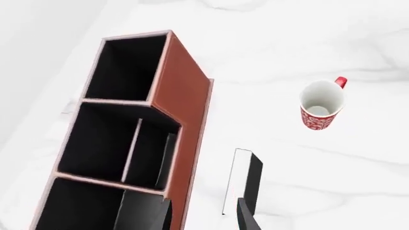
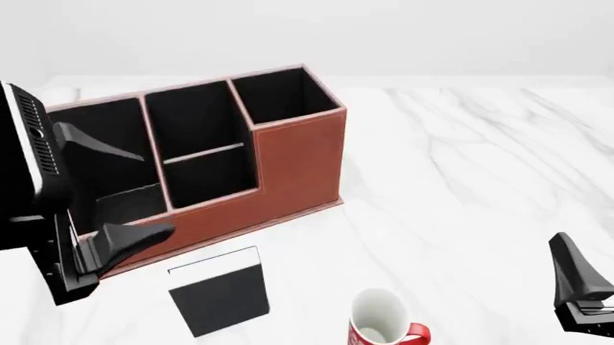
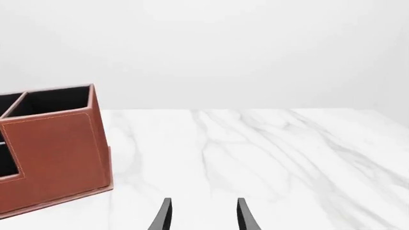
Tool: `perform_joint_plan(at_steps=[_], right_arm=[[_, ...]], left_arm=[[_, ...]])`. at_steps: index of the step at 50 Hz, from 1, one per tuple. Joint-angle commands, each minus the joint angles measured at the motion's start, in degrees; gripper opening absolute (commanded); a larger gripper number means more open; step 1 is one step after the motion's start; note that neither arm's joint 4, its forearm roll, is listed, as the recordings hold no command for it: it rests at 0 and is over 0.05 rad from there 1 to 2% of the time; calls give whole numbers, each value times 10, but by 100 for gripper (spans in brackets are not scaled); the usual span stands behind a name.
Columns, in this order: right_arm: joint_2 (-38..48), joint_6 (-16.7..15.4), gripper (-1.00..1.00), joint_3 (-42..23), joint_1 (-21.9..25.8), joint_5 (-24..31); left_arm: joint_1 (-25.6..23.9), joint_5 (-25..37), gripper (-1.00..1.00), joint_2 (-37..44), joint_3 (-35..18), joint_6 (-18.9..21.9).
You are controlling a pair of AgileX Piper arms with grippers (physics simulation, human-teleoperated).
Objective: Pick up the book and place it in the front compartment of the caddy.
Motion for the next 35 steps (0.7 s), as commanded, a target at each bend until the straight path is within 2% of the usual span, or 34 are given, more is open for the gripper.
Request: perform_joint_plan(at_steps=[1, 8, 11, 18, 35], right_arm=[[0, 0, 100, 0, 1, 0], [0, 0, 100, 0, 1, 0], [0, 0, 100, 0, 1, 0], [0, 0, 100, 0, 1, 0], [0, 0, 100, 0, 1, 0]], left_arm=[[-12, 93, 100, 25, -38, 23], [-28, 108, 100, 43, -40, 14], [-19, 109, 100, 44, -31, 30], [-34, 114, 100, 52, -30, 17], [-49, 85, 100, 70, 6, -5]])
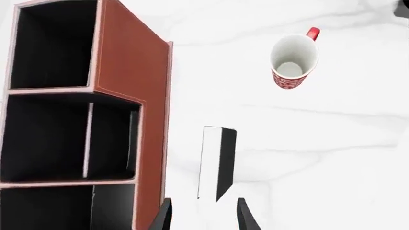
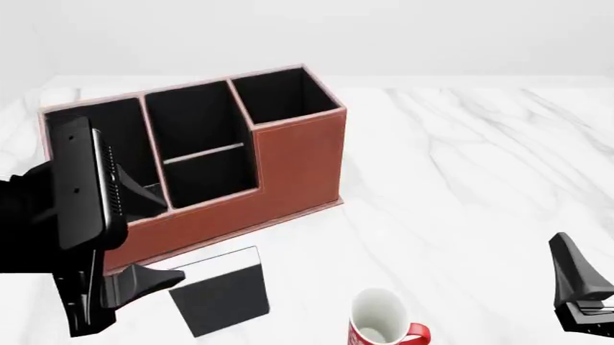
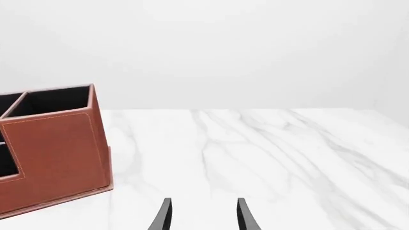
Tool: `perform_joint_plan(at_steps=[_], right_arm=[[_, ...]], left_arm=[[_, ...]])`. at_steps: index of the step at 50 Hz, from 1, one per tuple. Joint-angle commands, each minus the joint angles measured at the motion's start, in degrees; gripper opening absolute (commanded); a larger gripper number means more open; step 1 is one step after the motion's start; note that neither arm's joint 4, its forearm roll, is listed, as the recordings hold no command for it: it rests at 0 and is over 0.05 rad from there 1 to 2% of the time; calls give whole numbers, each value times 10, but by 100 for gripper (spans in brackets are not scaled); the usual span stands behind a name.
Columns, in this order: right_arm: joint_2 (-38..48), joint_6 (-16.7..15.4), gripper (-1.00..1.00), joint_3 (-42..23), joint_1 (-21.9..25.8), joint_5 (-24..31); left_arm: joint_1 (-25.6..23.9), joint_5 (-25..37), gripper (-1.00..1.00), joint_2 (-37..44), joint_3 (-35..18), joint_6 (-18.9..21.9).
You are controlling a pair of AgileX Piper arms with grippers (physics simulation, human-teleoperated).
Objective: Pick up the book and place it in the front compartment of the caddy.
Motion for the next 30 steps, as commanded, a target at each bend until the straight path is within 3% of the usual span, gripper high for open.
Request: perform_joint_plan(at_steps=[1, 30], right_arm=[[0, 0, 100, 0, 1, 0], [0, 0, 100, 0, 1, 0]], left_arm=[[-11, -10, 100, 9, 19, -15], [-21, -55, 100, 31, 66, -41]])
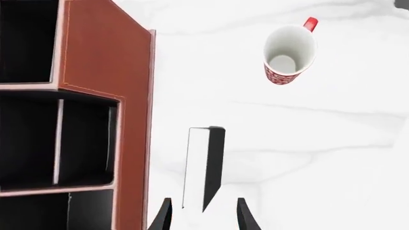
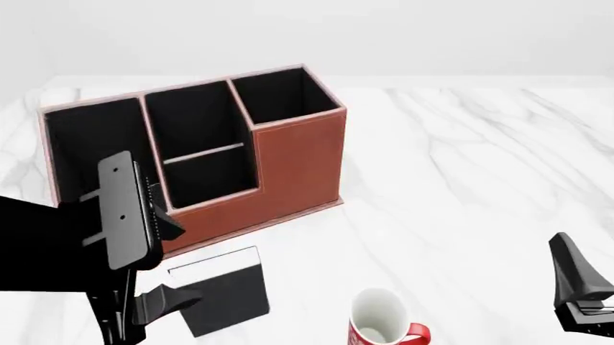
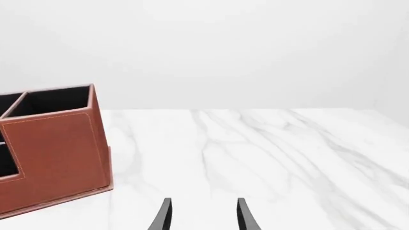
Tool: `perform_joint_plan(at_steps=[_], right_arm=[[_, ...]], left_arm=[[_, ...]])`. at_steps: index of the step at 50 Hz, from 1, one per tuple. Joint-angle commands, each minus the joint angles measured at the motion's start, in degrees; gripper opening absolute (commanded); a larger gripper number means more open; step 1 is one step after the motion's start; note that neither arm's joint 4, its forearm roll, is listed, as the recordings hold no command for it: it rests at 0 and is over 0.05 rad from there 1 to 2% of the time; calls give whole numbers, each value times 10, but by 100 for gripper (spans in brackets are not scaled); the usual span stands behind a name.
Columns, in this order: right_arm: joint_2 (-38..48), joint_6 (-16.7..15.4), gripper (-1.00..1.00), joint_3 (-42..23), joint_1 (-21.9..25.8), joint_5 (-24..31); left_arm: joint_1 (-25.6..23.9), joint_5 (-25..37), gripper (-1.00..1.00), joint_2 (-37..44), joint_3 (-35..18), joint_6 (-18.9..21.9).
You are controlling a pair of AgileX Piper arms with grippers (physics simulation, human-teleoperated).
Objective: Pick up the book and place it in the front compartment of the caddy.
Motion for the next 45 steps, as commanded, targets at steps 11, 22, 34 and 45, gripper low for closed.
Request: perform_joint_plan(at_steps=[11, 22, 34, 45], right_arm=[[0, 0, 100, 0, 1, 0], [0, 0, 100, 0, 1, 0], [0, 0, 100, 0, 1, 0], [0, 0, 100, 0, 1, 0]], left_arm=[[-5, -31, 100, 16, 28, -13], [20, -39, 100, 17, 38, 8], [28, -56, 100, 29, 45, 14], [38, -70, 100, 39, 45, 25]])
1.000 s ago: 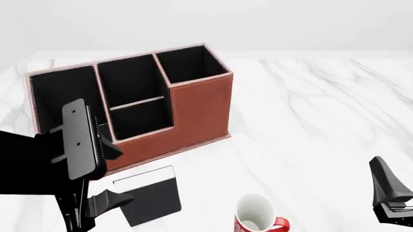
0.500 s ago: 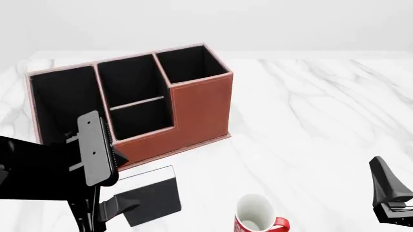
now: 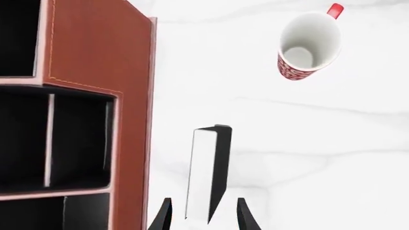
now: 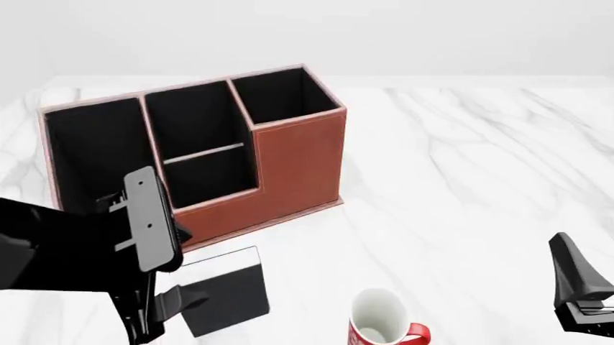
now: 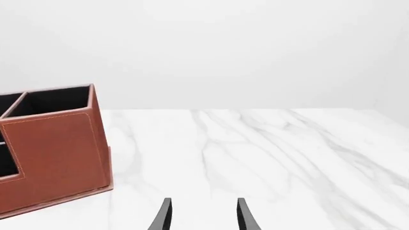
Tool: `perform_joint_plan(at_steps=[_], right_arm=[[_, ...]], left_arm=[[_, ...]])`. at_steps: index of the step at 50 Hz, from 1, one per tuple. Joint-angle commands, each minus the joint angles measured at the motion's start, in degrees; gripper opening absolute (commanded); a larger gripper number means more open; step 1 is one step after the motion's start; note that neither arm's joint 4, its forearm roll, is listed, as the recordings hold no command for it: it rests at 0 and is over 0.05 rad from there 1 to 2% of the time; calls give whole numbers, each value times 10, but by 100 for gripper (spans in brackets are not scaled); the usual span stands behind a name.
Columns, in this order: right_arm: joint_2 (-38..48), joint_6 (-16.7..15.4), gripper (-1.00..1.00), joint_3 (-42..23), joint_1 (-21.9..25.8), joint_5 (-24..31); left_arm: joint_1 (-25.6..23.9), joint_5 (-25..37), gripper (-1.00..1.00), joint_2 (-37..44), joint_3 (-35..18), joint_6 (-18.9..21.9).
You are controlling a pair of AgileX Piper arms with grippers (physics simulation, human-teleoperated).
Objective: Pick up the book and place it in the front compartment of the caddy.
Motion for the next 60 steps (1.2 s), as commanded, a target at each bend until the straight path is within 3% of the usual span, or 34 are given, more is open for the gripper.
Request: perform_joint_plan(at_steps=[1, 36, 60], right_arm=[[0, 0, 100, 0, 1, 0], [0, 0, 100, 0, 1, 0], [0, 0, 100, 0, 1, 0]], left_arm=[[10, -14, 100, 7, 4, 7], [27, -91, 100, 53, 44, 11], [10, -137, 100, 78, 68, -15]])
